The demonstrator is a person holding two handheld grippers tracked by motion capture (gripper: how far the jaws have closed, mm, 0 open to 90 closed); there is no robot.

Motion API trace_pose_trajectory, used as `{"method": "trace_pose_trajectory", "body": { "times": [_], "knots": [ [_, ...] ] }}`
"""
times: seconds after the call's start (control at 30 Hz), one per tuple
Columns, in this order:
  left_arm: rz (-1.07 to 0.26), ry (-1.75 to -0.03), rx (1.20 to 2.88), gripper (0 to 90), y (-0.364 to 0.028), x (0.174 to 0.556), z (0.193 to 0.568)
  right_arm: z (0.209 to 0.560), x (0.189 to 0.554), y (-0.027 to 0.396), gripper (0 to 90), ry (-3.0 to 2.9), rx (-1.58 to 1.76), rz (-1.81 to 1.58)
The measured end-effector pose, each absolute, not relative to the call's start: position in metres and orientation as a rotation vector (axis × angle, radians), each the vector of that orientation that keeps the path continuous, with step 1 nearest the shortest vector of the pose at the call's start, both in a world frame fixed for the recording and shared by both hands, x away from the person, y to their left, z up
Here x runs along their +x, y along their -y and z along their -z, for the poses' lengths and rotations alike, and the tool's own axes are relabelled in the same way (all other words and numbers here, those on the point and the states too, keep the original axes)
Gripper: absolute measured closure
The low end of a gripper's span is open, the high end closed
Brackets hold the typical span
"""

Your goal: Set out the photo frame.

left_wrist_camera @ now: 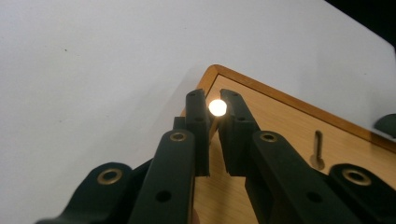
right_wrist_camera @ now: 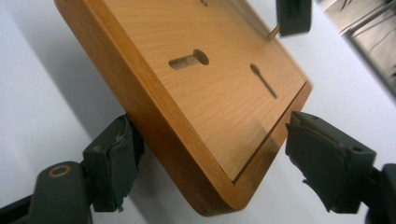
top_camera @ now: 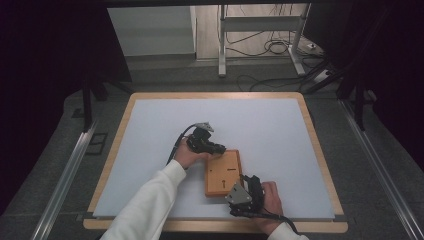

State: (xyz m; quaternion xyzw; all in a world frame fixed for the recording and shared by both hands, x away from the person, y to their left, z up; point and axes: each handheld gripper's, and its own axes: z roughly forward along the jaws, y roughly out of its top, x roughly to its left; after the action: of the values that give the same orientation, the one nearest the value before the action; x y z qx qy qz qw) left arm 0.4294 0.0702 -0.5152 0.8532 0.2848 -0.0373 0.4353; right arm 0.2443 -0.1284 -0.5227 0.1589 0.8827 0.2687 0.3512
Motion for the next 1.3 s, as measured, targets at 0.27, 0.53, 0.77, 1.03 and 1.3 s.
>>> {"method": "trace_pose_trajectory", "body": {
  "times": [0.27, 0.53, 0.77, 1.03, 1.3],
  "knots": [
    [0.052, -0.727, 2.124, 84.1, -0.069, 0.428, 0.514, 0.511, 0.249, 0.122, 32.0, -2.279, 0.374, -0.710],
    [0.033, -0.732, 2.129, 82.5, -0.069, 0.429, 0.515, 0.501, 0.252, 0.119, 37.7, -2.283, 0.349, -0.725],
    [0.016, -0.751, 2.123, 75.0, -0.072, 0.429, 0.516, 0.496, 0.253, 0.122, 40.3, -2.256, 0.365, -0.740],
    [-0.095, -0.785, 2.058, 59.3, -0.108, 0.419, 0.507, 0.490, 0.258, 0.125, 42.0, -2.237, 0.386, -0.747],
    [-0.188, -0.783, 2.066, 56.0, -0.155, 0.389, 0.508, 0.486, 0.260, 0.126, 43.3, -2.218, 0.400, -0.733]
  ]
}}
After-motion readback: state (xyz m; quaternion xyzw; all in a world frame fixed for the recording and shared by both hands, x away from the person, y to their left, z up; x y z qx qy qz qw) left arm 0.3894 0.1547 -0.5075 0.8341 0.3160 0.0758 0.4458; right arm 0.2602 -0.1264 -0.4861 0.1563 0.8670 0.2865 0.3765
